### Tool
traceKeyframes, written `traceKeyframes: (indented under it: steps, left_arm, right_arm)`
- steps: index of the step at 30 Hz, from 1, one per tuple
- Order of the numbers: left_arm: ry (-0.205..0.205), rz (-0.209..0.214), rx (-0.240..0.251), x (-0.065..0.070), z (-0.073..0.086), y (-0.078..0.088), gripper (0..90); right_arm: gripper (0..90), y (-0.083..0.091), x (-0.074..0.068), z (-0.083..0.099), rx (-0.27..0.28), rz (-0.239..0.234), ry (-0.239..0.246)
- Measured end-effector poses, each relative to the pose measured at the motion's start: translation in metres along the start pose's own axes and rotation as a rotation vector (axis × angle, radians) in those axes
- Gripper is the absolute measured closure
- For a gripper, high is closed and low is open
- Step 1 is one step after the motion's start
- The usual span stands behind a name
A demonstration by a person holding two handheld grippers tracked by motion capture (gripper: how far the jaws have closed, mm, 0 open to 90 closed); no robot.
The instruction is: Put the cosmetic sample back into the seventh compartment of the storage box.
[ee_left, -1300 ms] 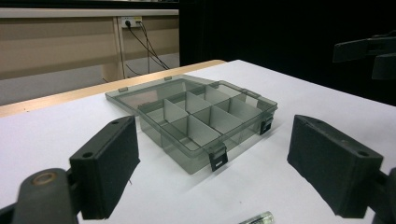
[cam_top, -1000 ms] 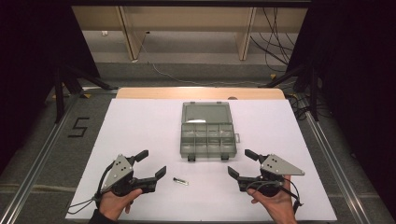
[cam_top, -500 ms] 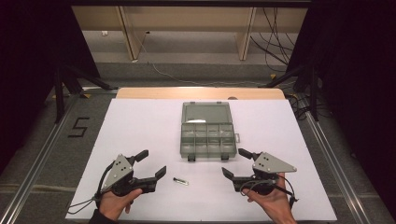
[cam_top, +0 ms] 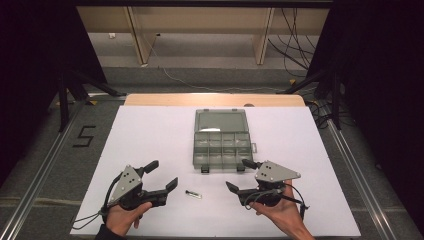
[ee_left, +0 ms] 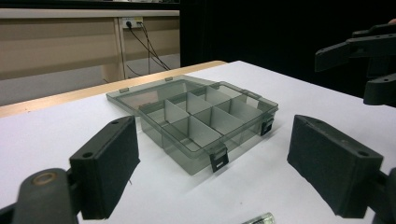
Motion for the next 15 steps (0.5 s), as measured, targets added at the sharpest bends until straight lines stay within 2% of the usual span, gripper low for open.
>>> traceKeyframes:
  steps: [5,7,12,15]
  left_arm:
    - [0.000,-0.001,-0.003,0.000,0.000,0.000,15.6]
    - [0.001,-0.001,-0.002,0.000,0.000,0.000,15.6]
    - [0.003,0.000,0.001,0.000,0.000,0.000,15.6]
    - [0.001,0.001,-0.001,0.000,0.000,0.000,15.6]
  right_arm:
    - [18.5,-0.009,-0.005,-0.004,-0.019,-0.034,0.023]
    - [21.6,-0.013,-0.008,-0.006,-0.032,-0.061,0.032]
    - [21.5,-0.024,-0.016,-0.010,-0.059,-0.112,0.051]
    - [21.5,-0.032,-0.018,-0.011,-0.079,-0.128,0.063]
Point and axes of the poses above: each handheld gripper's, and its own axes: y roughly backward along the jaws, z roughly out of its underside, x roughly to its right, the point moved 7 cm from there along -y, roughly forward along the jaws, and after that the axes turned 9 degrees about y, right-handed, at the moved point
